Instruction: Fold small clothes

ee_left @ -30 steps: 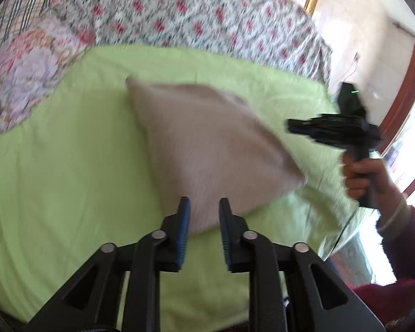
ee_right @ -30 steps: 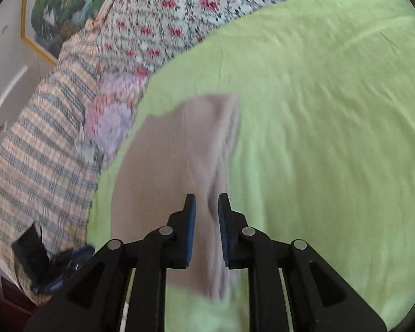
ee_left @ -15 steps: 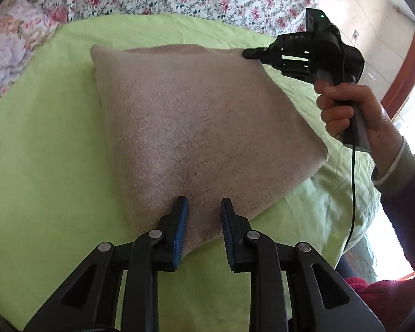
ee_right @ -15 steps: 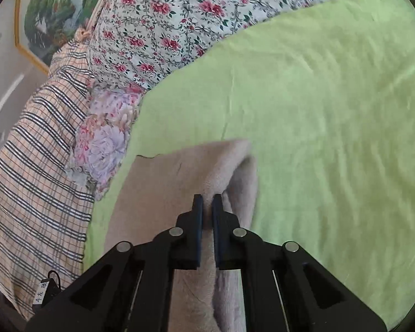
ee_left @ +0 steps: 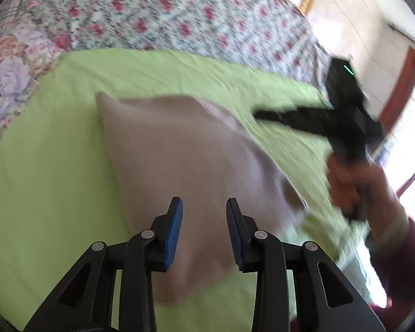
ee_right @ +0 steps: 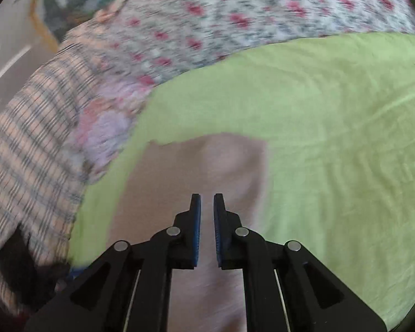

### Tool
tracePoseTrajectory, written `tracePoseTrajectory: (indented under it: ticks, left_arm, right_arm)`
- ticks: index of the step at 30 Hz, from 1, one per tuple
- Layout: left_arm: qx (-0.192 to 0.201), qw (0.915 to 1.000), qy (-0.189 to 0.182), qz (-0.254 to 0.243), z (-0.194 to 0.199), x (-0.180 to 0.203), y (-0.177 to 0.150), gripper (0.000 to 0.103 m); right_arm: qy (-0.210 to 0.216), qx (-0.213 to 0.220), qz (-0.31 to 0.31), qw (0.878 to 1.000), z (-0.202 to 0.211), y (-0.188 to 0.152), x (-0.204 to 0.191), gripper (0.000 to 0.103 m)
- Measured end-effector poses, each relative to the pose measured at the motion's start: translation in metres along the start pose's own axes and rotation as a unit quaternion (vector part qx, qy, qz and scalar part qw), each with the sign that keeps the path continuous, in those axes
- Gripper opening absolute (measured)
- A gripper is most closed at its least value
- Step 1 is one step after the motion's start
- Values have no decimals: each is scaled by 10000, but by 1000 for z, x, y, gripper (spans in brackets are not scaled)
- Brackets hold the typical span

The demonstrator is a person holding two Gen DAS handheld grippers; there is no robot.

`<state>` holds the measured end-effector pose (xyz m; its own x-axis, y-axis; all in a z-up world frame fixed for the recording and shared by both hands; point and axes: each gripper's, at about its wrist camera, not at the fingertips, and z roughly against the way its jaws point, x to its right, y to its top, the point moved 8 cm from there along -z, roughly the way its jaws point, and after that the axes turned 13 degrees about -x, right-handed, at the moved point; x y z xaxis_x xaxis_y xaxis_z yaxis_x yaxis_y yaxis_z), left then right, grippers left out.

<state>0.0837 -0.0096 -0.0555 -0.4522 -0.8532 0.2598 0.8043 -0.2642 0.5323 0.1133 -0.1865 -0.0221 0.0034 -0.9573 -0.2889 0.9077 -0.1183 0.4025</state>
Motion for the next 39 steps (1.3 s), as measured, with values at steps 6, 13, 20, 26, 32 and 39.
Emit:
tracePoseTrajectory:
  ticks: [6,13,20,26,32,39]
  left_arm:
    - [-105,9980,-243,582,-31,-44,41,27]
    - [-530,9915,-620,1010,-61,-75,38,9]
    - [-259,9970,-219,693,-19,-47,14,12]
    - [-363,9989,-104,276,5,-16,-39,12]
    - [-740,9965,-12,390,-8,-15,-82,12]
    - [-421,9966,194,684,12,-27,-77,33]
  right_arm:
    - [-295,-522,-286,9978,-41,-15,32,9]
    - [-32,-534,-431,9976,-52,-19,51,0]
    - [-280,-448,46,9986,-14,-46,15,4]
    - [-451,-776,159,9958,-3,-105,15,4]
    - [-410,-749,-261,9960,2,-129,35,4]
    - [-666,-413,-283,9965,22,-121,33,29]
